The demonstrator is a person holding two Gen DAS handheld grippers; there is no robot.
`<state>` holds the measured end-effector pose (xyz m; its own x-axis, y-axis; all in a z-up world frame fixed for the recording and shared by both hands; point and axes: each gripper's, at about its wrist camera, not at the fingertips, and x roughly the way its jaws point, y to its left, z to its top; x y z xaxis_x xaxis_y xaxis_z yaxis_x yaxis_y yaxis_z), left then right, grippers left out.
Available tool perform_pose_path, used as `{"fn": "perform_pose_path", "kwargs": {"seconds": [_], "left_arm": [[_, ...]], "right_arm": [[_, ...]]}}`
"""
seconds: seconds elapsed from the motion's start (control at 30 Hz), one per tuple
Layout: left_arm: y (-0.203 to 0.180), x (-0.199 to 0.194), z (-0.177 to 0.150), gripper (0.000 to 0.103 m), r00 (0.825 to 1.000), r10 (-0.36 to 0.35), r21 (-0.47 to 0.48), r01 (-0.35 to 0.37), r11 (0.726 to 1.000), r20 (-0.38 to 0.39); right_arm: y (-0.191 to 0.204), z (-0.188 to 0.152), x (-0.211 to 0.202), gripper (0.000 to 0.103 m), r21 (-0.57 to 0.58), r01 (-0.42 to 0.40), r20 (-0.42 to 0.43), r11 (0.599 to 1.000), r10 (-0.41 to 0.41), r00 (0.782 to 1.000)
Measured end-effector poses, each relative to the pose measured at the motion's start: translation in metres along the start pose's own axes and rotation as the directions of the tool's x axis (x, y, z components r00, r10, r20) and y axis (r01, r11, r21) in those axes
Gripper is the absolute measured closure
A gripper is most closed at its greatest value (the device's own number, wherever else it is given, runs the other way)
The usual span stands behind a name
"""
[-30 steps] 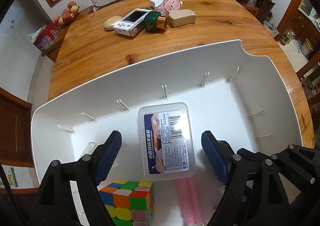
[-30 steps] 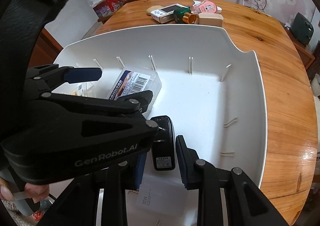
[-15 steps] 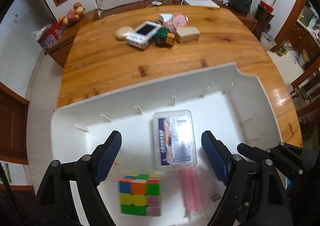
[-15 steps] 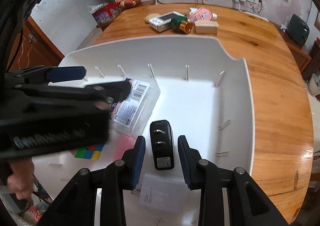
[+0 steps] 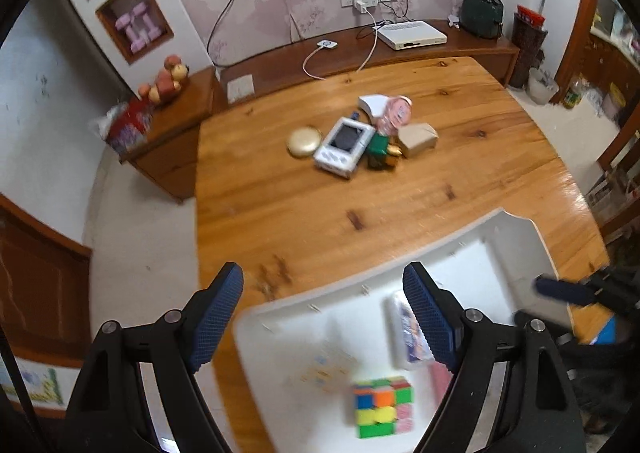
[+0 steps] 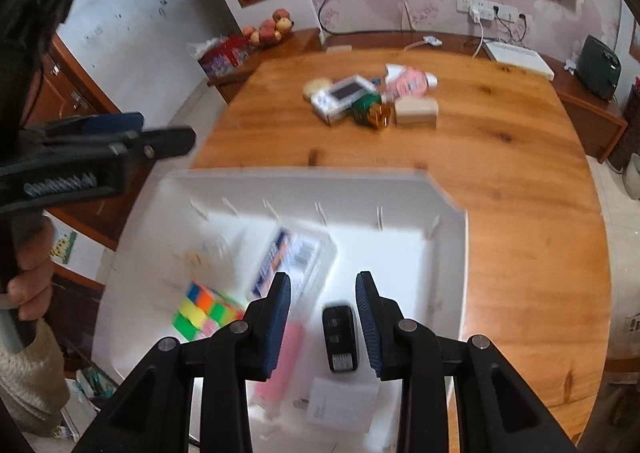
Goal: Organize rigid objects
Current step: 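Move both tools back over the table toward the white device and green jar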
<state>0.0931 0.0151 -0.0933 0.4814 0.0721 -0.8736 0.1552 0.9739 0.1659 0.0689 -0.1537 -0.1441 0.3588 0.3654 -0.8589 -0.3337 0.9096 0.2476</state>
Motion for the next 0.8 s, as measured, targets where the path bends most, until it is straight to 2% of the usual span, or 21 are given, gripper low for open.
{"fn": "perform_pose_path", "kwargs": {"seconds": [0.1,0.23,0.43,0.53,0.63,0.7,0.8], "left_arm": [[0.004,0.0,0.021,0.019,1.0,0.014,0.052,-0.014,0.999,0.0],[0.011,-0.001,0.053,0.019,1.0,0.02,0.095,-0.021,0.995,0.012],[0.019,0.015,0.096,0.019,1.0,0.017,0.163,-0.02,0.986,0.02],[0.018,0.039,0.105,0.019,1.0,0.002,0.207,-0.002,0.978,-0.001],[0.017,0.072,0.109,0.019,0.999,-0.005,0.234,0.016,0.972,-0.047],[0.016,0.093,0.109,0.019,0.996,-0.024,0.241,0.043,0.969,-0.083],[0.015,0.131,0.106,0.019,0.989,-0.057,0.246,0.09,0.965,-0.137]], "right_arm": [[-0.006,0.031,-0.014,0.068,0.033,-0.014,0.024,0.999,0.013,1.0],[-0.014,0.08,-0.027,0.068,0.064,0.024,0.066,0.998,-0.028,0.997],[-0.033,0.155,-0.015,0.068,0.154,0.007,0.06,0.988,-0.016,0.998],[-0.045,0.184,0.008,0.068,0.214,-0.001,0.029,0.977,-0.005,1.0],[-0.054,0.199,0.039,0.068,0.261,0.002,-0.016,0.965,0.002,1.0],[-0.059,0.203,0.066,0.068,0.292,0.018,-0.053,0.956,-0.002,0.999],[-0.066,0.203,0.101,0.068,0.338,0.005,-0.106,0.941,0.032,0.994]]}}
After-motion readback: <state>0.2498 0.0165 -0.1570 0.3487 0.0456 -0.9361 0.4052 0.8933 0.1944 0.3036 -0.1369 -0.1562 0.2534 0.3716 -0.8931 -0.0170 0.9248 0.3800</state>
